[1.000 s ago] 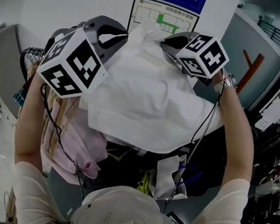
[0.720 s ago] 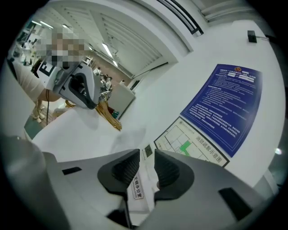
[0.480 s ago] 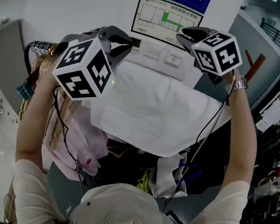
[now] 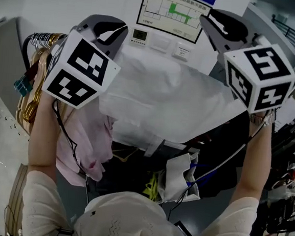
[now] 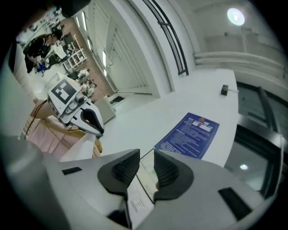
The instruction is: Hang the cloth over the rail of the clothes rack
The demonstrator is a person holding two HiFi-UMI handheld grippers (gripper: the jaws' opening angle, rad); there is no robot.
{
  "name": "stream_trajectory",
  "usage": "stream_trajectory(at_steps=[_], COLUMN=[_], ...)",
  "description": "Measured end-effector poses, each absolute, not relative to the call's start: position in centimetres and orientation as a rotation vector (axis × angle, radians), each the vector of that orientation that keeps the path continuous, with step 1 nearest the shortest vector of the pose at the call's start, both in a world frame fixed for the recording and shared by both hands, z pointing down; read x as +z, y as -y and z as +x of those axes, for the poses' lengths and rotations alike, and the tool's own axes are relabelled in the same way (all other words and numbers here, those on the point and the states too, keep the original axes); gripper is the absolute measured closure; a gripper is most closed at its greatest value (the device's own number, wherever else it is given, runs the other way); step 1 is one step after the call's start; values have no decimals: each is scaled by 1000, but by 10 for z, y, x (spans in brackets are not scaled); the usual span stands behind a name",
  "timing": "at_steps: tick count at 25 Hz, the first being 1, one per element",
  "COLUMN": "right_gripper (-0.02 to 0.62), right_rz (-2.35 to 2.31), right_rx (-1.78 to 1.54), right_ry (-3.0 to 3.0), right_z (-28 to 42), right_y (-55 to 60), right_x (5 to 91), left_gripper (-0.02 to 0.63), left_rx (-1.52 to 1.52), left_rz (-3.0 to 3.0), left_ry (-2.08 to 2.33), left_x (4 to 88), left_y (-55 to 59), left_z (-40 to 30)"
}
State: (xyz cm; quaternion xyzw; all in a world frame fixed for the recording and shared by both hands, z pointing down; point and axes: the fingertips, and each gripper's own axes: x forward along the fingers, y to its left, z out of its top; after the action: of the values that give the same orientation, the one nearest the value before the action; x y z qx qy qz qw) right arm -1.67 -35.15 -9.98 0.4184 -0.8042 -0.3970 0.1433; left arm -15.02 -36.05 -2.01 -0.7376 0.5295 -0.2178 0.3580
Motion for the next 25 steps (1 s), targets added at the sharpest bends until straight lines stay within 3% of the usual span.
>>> stream_trajectory(at_steps=[8, 12, 15, 19, 25], right_gripper=[503, 503, 495, 480, 479], right_rz=[1513, 1674, 1740, 1738, 1947], right_rx=[-1122, -920, -706, -565, -401], right_ry=[2449, 2502, 2611, 2572, 2550], right_z=[21, 47, 70, 87, 132], right_y=[272, 257, 255, 260, 270], right_x=[-32, 19, 45, 83, 91], left_gripper=[588, 586, 561, 480, 477], left_rx=[-419, -409, -368, -281, -197], left_rz=[-1935, -1958, -2024, -2172, -2226], left_ry=[-1477, -1526, -1578, -1608, -1687], left_x=[19, 39, 50, 66, 70], left_y=[326, 323, 329, 333, 345], left_z=[-156, -159, -170, -183, -189])
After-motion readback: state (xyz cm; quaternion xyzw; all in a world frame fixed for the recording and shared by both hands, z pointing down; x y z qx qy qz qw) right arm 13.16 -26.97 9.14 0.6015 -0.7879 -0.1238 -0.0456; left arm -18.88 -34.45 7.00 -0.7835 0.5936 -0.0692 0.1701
